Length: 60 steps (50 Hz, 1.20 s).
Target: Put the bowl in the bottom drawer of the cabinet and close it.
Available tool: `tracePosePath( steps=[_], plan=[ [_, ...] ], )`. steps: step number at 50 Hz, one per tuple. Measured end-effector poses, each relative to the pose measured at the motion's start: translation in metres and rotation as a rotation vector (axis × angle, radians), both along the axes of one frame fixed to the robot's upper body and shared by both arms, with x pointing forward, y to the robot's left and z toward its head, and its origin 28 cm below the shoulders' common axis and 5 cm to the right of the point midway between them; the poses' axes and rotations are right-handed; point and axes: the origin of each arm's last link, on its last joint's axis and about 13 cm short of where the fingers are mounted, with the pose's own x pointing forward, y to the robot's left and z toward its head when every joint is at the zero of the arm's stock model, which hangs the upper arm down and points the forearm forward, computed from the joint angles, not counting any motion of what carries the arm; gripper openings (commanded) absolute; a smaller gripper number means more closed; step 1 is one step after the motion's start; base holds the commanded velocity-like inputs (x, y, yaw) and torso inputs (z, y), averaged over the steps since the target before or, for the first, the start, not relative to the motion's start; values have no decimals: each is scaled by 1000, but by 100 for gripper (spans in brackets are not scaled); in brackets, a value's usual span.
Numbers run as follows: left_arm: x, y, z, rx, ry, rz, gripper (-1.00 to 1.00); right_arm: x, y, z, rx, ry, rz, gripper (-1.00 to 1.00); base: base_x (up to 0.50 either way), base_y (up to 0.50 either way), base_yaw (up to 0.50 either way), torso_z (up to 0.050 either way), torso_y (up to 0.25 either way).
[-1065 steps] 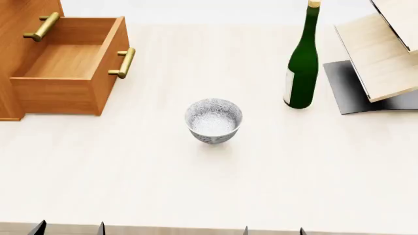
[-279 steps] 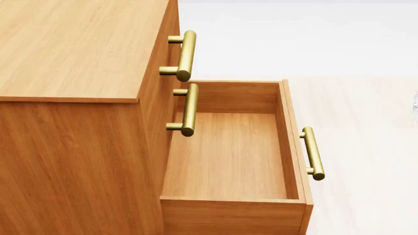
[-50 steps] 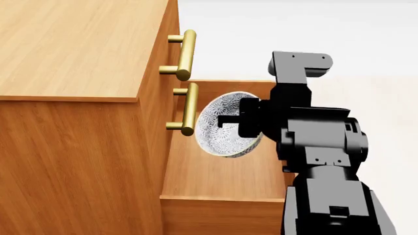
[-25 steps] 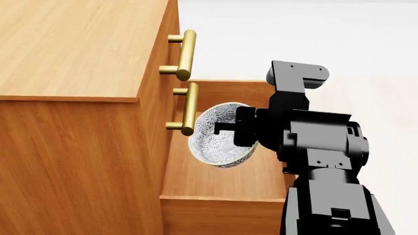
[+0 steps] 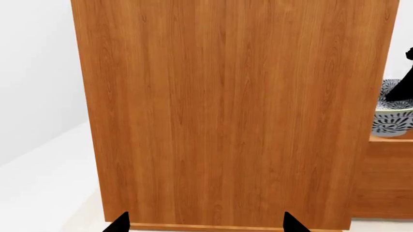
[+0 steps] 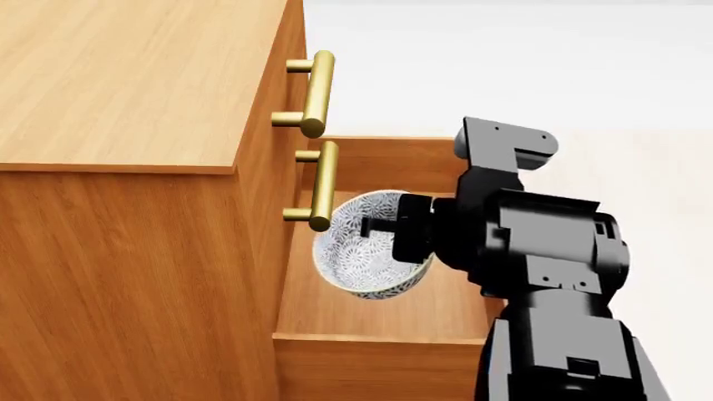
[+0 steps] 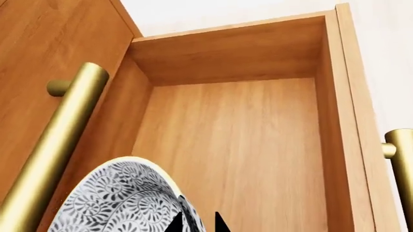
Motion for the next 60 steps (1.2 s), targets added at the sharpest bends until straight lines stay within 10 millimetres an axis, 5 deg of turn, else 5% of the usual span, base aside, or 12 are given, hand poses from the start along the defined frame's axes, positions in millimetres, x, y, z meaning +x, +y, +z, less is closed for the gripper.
tracePosePath(
  steps=[37,38,60],
  plan=[
    [1,0,-1,-1,-1,2,100,-8,5,-23,-30,97,8,-100,0,0,0,0,0],
    [1,0,-1,-2,-1,2,100,-8,5,-23,-33,96,9,100,0,0,0,0,0],
    [1,1,-1,-2,-1,1,100,-6,8,-26,-59,37,74,100,0,0,0,0,0]
  ],
)
